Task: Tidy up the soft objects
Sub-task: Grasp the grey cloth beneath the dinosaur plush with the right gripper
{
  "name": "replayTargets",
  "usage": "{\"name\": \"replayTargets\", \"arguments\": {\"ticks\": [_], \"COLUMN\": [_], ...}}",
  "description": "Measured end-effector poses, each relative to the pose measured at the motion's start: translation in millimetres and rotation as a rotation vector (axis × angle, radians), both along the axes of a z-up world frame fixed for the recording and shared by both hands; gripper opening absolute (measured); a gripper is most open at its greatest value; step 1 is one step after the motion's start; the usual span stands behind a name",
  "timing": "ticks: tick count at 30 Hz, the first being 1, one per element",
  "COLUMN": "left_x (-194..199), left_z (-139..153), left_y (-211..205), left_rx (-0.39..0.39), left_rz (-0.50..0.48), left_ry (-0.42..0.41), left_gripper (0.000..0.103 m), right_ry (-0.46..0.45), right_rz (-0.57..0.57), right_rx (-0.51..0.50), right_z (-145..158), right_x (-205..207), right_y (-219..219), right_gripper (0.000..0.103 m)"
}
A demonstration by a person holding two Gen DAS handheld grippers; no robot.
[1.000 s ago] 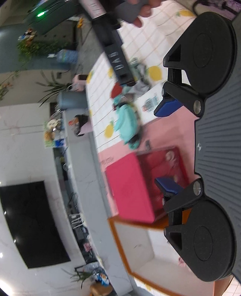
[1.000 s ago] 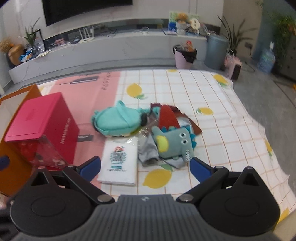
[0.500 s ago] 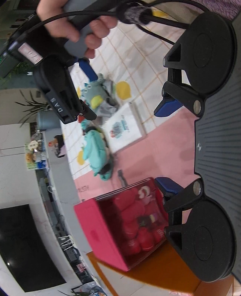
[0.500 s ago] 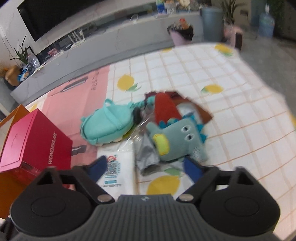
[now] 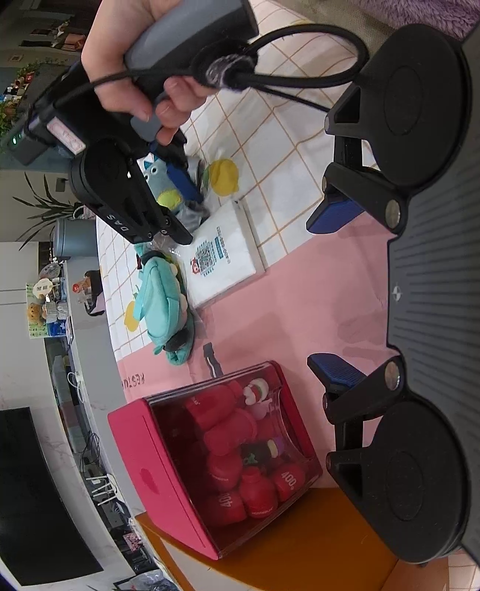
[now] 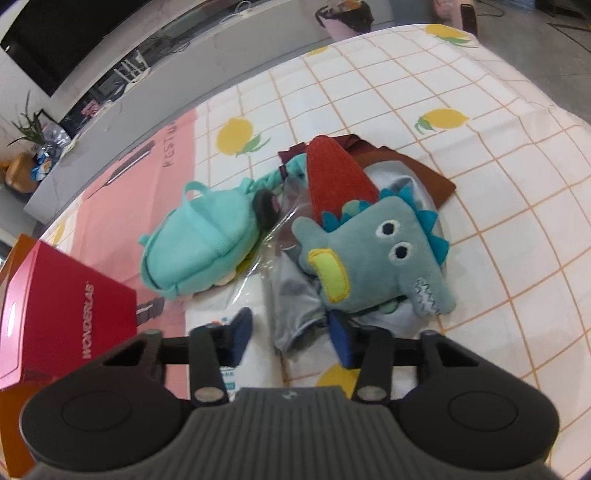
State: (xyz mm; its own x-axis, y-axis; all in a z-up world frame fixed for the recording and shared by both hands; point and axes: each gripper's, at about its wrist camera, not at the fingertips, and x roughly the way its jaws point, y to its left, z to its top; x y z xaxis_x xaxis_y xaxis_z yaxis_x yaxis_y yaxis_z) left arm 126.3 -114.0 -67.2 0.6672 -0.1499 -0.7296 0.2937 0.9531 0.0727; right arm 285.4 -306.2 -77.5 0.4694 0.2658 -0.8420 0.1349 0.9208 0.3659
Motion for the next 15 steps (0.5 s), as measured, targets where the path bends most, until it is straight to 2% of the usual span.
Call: {"name": "replayTargets", "arguments": {"ticks": [1,3,8,10,13,15], "left_x": [-1,-2,-3,-2,-2,0], "left_z": [0,0,1,1,1,-2], "left_y": [0,-2,-2,0,4,6], "left_rx": [-0.005,-0.009,-0.013,-0.027,-0.052,-0.061], "left_rz": [-0.004,-0.018,-0.017,-0.012,-0.011,-0.012], "left_ry": [0.002,0.002,0.0,0.001,-0.014,-0.003], "left_gripper": [0.087,0.087,0.087,0.087,0.086,0.084], "right_ry": [0.001,0.004,0.021,0.025,0.0,0.02], "right_rz": [-0.007,-0.013,-0.027,0.014,0.127,0.188], "right_rx": [-0.005,-0.024,-0.043,-0.08,-0.237,-0.257], "right_z": [-1,-1,-2,1,7,10], "right_x": [0,0,-3,-7,-27,-43], "right_y": [-1,-1,-6,-3,10,11], "right_gripper": [0.032,0.02,0.004,0.004,0.004,0.004]}}
